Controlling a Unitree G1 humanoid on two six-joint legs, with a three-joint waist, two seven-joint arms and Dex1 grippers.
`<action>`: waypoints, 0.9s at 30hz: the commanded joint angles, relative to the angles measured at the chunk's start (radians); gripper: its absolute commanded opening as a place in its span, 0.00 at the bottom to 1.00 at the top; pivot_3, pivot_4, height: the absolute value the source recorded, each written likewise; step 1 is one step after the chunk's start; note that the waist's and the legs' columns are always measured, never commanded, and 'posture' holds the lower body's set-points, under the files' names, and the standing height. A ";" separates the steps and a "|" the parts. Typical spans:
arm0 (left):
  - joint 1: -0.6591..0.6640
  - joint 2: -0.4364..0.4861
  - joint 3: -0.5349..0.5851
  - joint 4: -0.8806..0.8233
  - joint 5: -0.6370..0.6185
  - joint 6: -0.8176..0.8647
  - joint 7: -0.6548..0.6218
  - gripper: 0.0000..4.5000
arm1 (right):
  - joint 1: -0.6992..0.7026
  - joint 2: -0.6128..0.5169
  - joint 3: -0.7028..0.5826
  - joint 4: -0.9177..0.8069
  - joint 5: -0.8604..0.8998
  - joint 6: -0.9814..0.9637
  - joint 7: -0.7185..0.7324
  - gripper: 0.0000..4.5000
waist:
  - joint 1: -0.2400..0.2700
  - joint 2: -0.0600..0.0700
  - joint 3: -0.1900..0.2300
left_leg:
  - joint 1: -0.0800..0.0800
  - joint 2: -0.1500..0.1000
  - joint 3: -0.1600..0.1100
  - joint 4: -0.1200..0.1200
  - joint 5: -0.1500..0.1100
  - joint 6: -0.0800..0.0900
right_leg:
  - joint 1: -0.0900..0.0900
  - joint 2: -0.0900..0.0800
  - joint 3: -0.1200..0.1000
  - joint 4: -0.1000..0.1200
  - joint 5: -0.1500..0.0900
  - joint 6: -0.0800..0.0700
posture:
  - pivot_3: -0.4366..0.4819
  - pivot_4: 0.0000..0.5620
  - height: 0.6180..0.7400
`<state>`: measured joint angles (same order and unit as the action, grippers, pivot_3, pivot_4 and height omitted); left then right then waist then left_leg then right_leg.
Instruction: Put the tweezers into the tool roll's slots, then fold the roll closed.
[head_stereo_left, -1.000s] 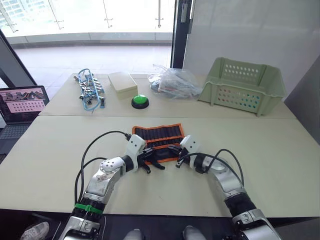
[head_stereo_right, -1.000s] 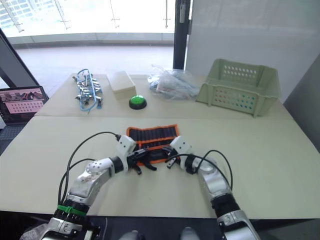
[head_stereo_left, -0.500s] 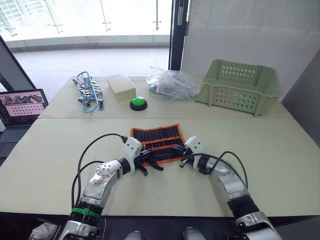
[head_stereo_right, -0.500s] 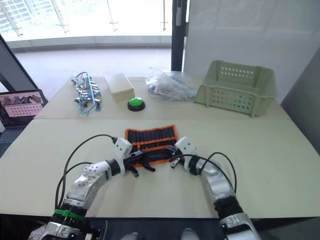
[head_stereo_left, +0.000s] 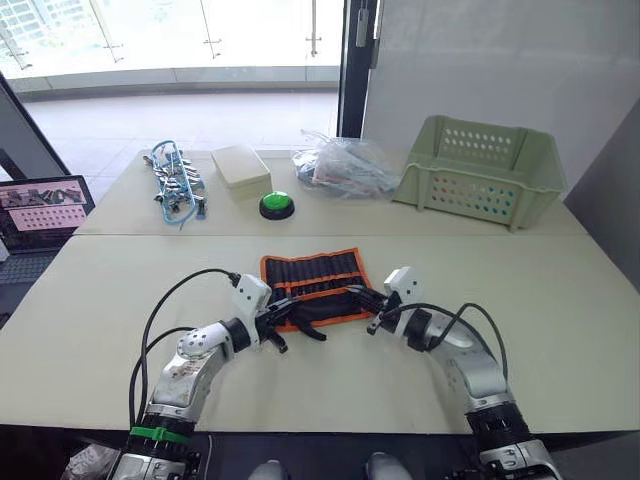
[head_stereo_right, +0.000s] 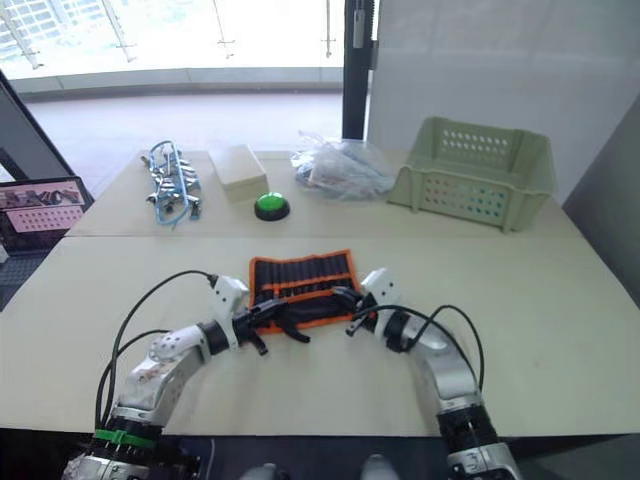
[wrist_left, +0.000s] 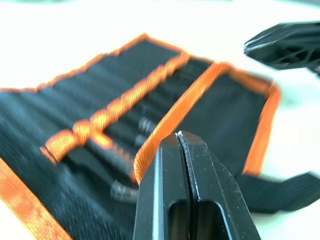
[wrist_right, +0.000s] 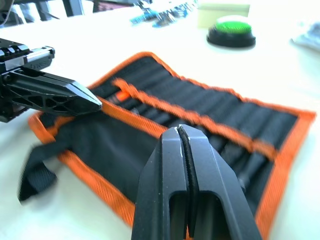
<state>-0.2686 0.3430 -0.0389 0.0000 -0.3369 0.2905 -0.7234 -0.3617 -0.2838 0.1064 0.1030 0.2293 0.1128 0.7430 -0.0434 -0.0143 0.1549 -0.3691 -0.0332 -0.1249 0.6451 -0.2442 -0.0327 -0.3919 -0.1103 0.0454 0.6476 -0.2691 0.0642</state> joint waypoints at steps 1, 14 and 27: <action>-0.009 0.000 -0.027 -0.088 -0.018 0.040 -0.011 0.00 | -0.021 0.007 0.045 -0.025 -0.034 0.031 -0.010 0.00 | 0.003 0.000 0.000 | 0.000 0.000 0.000 0.000 0.000 0.000 | 0.000 0.000 0.000 0.000 0.000 0.000 | 0.48 0.27 1.00; -0.014 0.029 -0.175 0.055 0.210 0.145 0.118 0.00 | -0.003 -0.010 0.124 -0.003 -0.225 0.112 -0.148 0.00 | 0.003 0.000 0.000 | 0.001 0.000 0.000 0.000 0.000 0.000 | 0.002 0.000 0.000 -0.001 0.000 0.000 | 0.48 0.27 1.00; 0.021 0.076 -0.168 0.059 0.212 0.112 0.084 0.00 | 0.027 -0.067 0.068 -0.074 -0.188 0.120 -0.155 0.00 | -0.001 0.001 -0.001 | 0.005 0.000 0.000 -0.001 0.000 0.000 | 0.006 0.000 0.000 -0.001 -0.001 0.001 | 0.48 0.27 1.00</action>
<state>-0.2962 0.4003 -0.2027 0.0036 -0.1464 0.3719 -0.6397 -0.3363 -0.3405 0.2024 0.0534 0.0328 0.2378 0.5917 -0.0446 -0.0138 0.1541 -0.3639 -0.0330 -0.1247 0.6440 -0.2443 -0.0326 -0.3865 -0.1100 0.0450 0.6463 -0.2697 0.0651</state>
